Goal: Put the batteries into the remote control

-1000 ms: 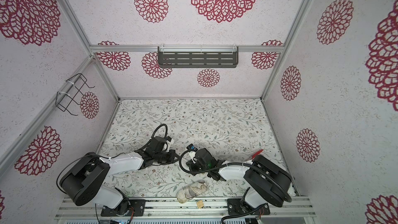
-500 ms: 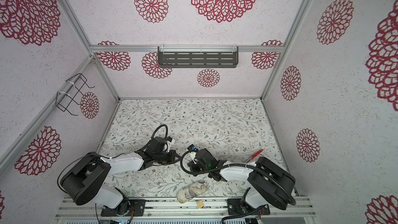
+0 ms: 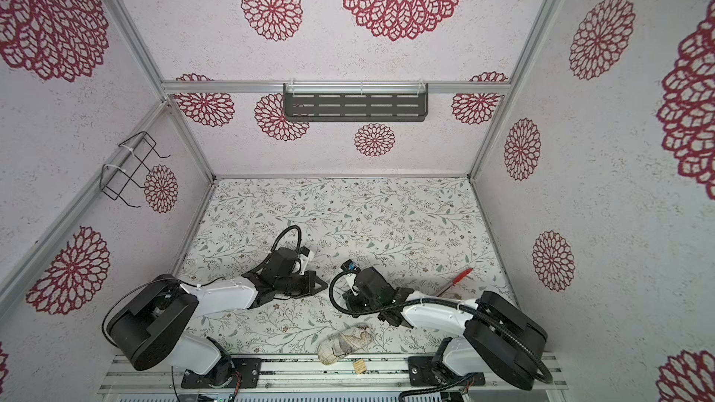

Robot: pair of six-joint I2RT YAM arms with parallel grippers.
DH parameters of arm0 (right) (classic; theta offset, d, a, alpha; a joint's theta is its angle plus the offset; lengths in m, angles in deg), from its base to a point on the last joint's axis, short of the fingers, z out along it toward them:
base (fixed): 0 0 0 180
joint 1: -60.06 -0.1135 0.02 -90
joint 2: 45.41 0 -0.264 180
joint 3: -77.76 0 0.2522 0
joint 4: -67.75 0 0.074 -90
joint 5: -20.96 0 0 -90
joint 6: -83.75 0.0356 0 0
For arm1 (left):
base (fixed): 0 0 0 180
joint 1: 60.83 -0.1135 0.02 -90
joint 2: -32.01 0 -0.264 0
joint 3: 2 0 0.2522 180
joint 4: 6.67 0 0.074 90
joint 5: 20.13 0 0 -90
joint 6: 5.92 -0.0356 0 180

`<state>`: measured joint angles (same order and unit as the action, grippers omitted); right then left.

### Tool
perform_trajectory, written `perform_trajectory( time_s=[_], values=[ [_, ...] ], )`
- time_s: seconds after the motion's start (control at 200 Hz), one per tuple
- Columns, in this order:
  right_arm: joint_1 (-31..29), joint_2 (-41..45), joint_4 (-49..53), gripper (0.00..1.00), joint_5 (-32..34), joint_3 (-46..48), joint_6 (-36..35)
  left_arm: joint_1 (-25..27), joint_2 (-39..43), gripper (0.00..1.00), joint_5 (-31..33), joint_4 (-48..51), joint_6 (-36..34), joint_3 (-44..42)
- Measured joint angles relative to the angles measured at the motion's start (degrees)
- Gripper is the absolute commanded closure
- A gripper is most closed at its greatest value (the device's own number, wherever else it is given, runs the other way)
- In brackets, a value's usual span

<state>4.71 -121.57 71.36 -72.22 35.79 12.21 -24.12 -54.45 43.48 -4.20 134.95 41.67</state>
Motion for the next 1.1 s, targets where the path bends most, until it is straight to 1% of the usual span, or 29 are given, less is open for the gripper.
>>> perform_trajectory(
  time_s=[0.43,0.45,0.51,0.665,0.906,1.031,1.101],
  values=[
    [0.0,-0.2,0.2,0.87,0.2,0.0,-0.4,0.9,1.7,0.94,-0.1,-0.1,0.4,-0.4],
    [0.0,-0.3,0.2,0.87,0.2,0.0,-0.4,0.9,1.7,0.93,-0.2,-0.1,0.4,-0.4],
    [0.0,-0.3,0.2,0.87,0.2,0.0,-0.4,0.9,1.7,0.86,-0.1,-0.3,0.7,-0.5],
    [0.0,-0.2,0.2,0.87,0.2,0.0,-0.4,0.4,3.5,0.79,0.7,0.0,1.0,-1.2],
    [0.0,-0.2,0.5,0.87,0.3,0.0,-0.4,-1.1,3.1,0.75,0.9,1.9,-0.4,0.5],
    [0.0,0.3,1.0,0.87,0.4,0.0,-0.4,-1.3,1.9,0.69,0.8,2.1,-0.7,0.9],
    [0.0,0.8,1.0,0.87,0.4,0.0,-0.4,-1.3,1.6,0.63,0.7,2.2,-0.8,0.9]
  ],
)
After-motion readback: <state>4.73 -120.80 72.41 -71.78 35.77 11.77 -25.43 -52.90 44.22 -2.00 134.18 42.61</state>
